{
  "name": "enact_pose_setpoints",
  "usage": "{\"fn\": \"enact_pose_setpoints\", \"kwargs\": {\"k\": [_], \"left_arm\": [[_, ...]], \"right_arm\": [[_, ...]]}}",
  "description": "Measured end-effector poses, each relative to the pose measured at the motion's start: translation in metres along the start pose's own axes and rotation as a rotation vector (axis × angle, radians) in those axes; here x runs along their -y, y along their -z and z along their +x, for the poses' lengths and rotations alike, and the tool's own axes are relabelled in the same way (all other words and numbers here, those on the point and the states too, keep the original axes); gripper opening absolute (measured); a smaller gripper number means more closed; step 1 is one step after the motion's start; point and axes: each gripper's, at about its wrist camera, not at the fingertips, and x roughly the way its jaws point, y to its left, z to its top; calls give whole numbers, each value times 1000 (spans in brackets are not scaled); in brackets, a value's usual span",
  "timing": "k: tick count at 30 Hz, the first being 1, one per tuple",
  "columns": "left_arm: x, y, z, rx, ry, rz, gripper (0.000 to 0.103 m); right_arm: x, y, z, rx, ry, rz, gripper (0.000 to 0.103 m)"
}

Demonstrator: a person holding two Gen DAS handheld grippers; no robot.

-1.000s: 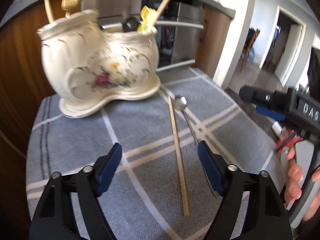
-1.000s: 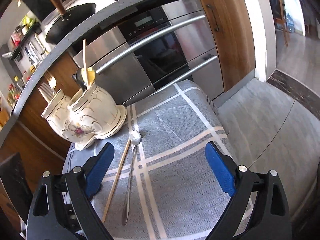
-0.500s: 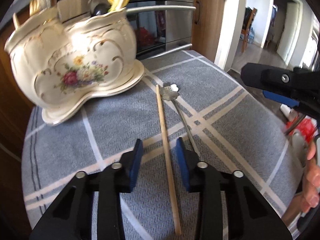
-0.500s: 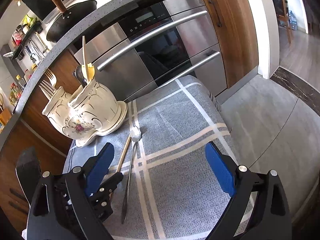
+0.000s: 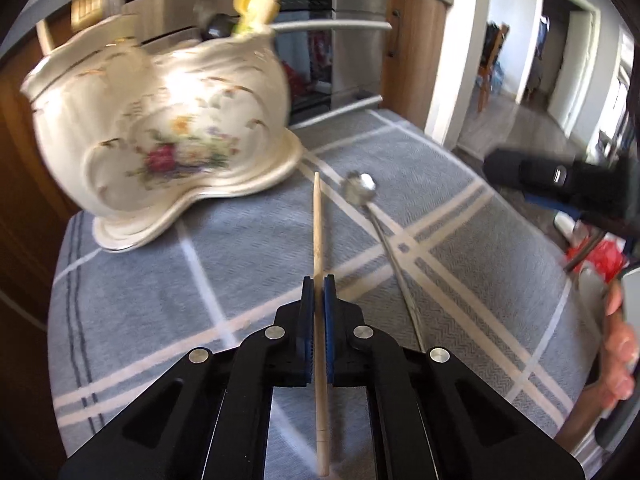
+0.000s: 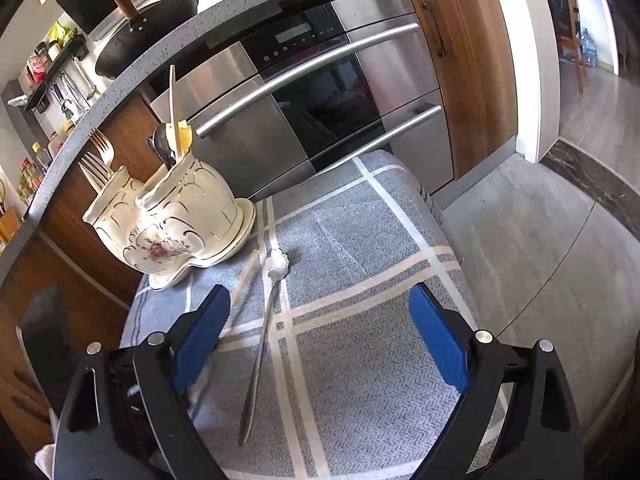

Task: Organize utensils
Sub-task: 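Grasp the last wooden chopstick with the left tool while the right tool grasps the flower-handled silver spoon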

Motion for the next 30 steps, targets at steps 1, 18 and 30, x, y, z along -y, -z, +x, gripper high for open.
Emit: {"fn": "enact_pose_setpoints", "kwargs": {"k": [1, 18, 30], "left_arm": [[-4, 0, -5, 11, 8, -16, 5], [-24, 5, -46, 94, 68, -56, 5], [-27, 10, -53, 101, 75, -58, 5]], "right_arm": [[-1, 0, 1, -6, 7, -10, 83], [-71, 39, 54, -183, 88, -325, 31], [-95, 50, 61, -176, 130, -452, 6]]}}
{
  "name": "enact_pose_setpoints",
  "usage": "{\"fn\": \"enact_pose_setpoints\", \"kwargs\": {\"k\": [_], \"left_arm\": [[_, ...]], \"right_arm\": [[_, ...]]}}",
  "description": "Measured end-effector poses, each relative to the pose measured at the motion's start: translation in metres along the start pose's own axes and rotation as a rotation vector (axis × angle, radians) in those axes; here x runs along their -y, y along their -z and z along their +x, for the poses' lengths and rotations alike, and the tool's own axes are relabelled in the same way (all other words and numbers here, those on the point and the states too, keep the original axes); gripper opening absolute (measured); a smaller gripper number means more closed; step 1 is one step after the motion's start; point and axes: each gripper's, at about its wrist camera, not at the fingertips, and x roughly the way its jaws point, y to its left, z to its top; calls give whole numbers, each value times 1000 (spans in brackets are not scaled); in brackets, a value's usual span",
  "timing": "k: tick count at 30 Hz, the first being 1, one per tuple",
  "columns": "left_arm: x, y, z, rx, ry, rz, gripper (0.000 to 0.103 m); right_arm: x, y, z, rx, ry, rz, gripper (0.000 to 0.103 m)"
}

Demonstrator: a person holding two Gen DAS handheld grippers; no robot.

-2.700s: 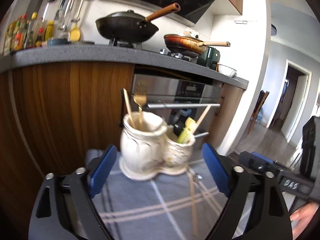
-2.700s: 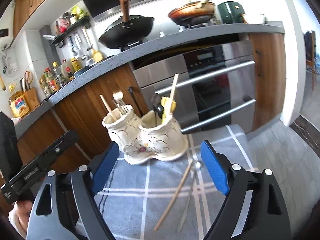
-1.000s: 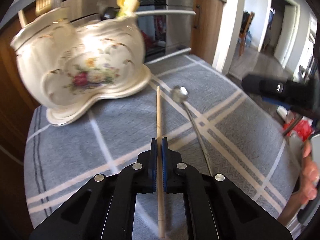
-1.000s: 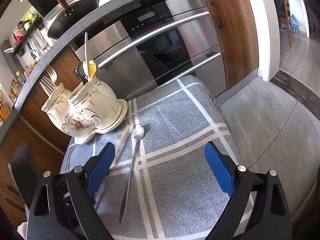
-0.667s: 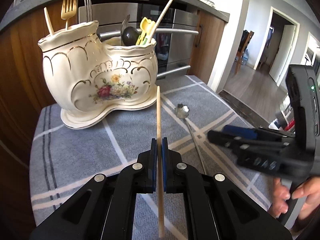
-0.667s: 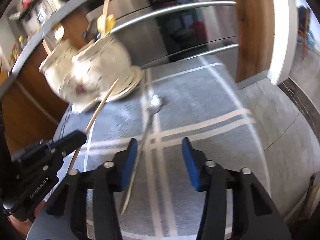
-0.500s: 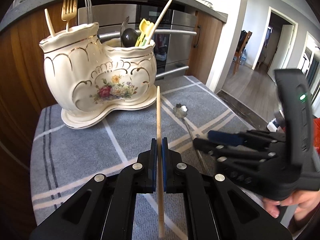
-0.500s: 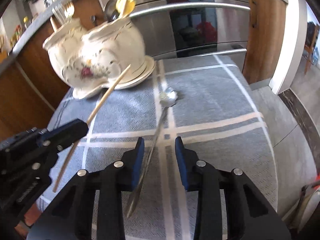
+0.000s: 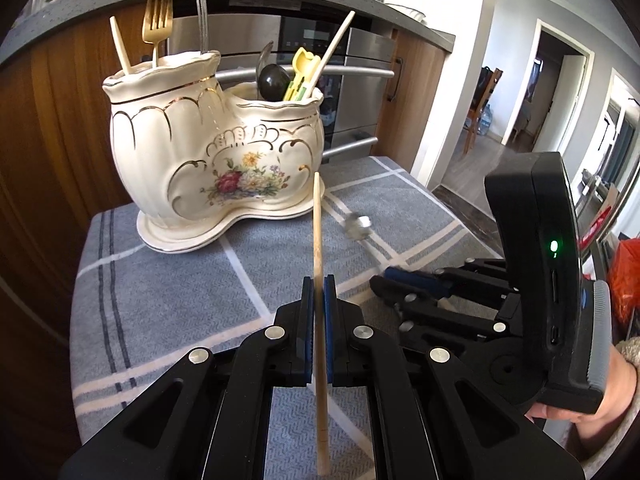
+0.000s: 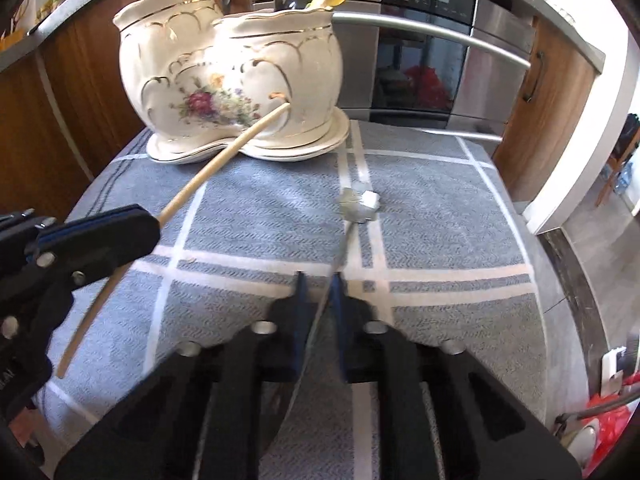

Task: Organize utensils
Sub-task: 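Grasp the last wooden chopstick with the left tool while the right tool grasps the flower-handled silver spoon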

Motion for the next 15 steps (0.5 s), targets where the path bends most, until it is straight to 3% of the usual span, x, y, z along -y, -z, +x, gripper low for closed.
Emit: {"fn": "enact_pose_setpoints", "kwargs": {"k": [15], "left_arm": [[-3, -1, -6, 26, 18, -3, 5]], "right_arm": [[24, 1, -21, 62, -111, 103, 3]]}}
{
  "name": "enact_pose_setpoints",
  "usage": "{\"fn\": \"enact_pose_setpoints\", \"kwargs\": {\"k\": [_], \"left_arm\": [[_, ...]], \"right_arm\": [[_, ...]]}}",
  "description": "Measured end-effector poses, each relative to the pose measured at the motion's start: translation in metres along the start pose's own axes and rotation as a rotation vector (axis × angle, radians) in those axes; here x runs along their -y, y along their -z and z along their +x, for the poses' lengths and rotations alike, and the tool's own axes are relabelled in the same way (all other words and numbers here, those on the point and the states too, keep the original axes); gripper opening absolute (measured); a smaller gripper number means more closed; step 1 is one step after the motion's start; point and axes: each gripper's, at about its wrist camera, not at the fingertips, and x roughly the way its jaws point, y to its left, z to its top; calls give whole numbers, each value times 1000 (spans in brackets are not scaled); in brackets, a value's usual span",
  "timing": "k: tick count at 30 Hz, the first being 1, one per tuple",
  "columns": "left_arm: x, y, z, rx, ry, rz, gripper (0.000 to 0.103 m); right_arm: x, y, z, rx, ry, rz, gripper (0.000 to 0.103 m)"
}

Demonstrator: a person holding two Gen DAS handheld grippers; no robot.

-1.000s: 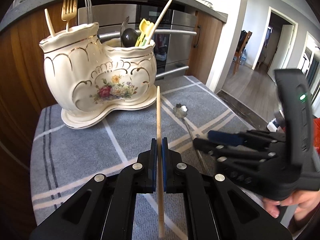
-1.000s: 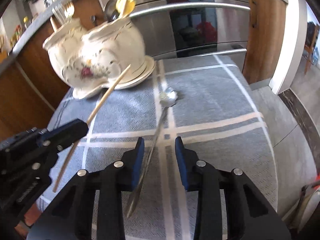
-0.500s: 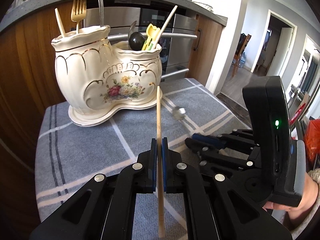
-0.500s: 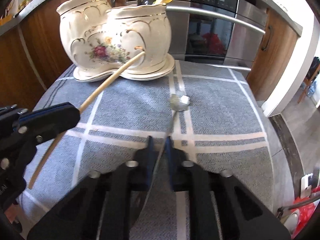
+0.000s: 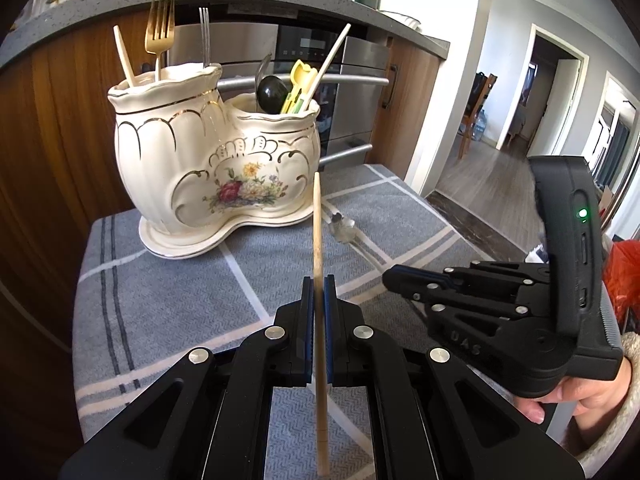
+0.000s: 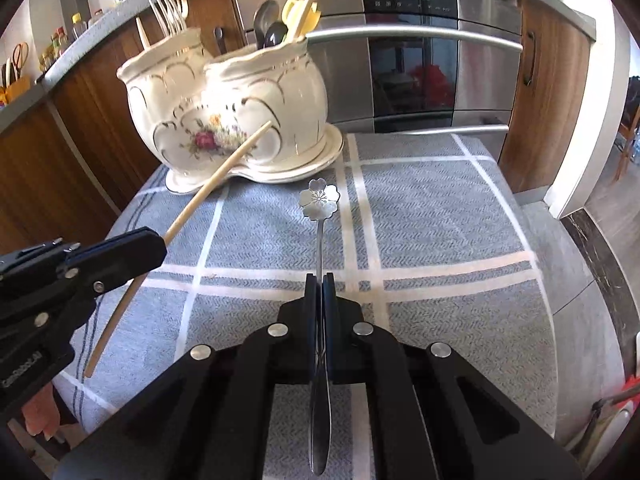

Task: Organize utensils
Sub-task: 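Grasp the last wooden chopstick with the left tool while the right tool grasps the flower-handled silver spoon, then lift the chopstick and silver spoon and lower them into the holder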

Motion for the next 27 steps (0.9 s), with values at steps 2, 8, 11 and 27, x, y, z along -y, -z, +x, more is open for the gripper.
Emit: {"fn": "enact_pose_setpoints", "kwargs": {"k": [2, 8, 11, 27], "left_arm": [[1, 0, -1, 5, 2, 0, 5], [6, -6, -25, 78, 25, 5, 5], [8, -11, -42, 129, 43, 0, 5], [-52, -108, -99, 442, 2, -69, 5]], "right_arm": [[1, -1, -6, 14, -11, 8, 3], [8, -6, -28, 75, -48, 40, 3], [10, -10, -44, 124, -89, 70, 3], [-1, -108, -73, 389, -232, 56, 3]]}}
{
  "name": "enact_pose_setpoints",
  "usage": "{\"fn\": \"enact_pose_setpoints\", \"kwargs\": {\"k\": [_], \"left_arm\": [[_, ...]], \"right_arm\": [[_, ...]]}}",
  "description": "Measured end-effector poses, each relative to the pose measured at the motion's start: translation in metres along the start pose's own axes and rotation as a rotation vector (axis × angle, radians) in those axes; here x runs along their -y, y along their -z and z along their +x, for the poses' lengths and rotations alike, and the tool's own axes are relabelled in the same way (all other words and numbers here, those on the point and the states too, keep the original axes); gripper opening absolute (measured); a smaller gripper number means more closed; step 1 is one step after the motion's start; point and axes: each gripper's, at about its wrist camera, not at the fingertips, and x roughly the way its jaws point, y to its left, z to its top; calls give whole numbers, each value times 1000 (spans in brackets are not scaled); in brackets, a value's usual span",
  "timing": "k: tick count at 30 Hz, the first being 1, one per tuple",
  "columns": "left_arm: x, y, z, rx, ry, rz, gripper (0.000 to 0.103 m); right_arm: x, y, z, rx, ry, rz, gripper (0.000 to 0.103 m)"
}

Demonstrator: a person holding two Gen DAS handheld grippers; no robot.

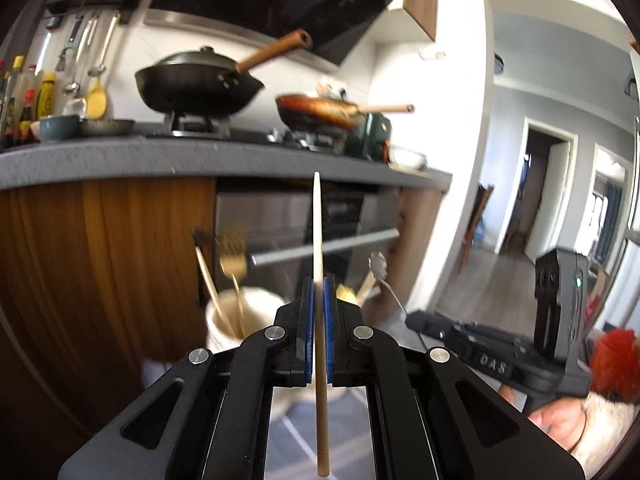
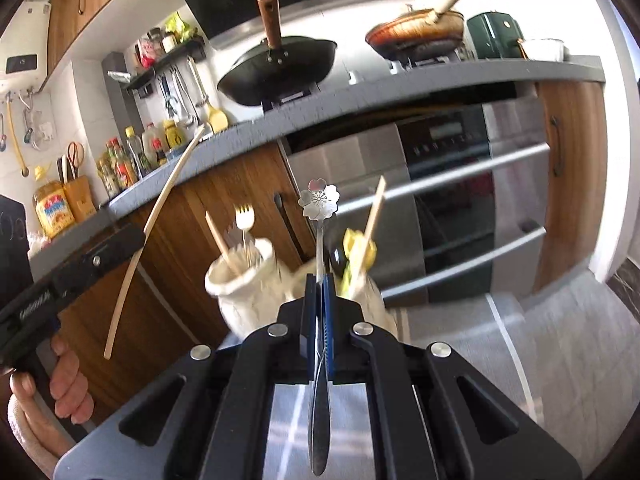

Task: Organize utensils
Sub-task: 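Lift the chopstick and silver spoon and lower them into the holder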

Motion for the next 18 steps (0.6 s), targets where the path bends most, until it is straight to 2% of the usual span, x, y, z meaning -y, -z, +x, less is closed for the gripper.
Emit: {"fn": "enact_pose_setpoints", "kwargs": {"k": [4, 9, 18], "left_arm": [[-23, -16, 31, 28, 6, -32, 5], [-41, -19, 66, 47, -7, -46, 5], [-55, 1, 95, 83, -48, -10, 5]], "right_arm": [[4, -20, 28, 31, -57, 34, 3], [10, -32, 62, 89, -100, 79, 3], [5, -27, 89, 231, -67, 8, 3]]}}
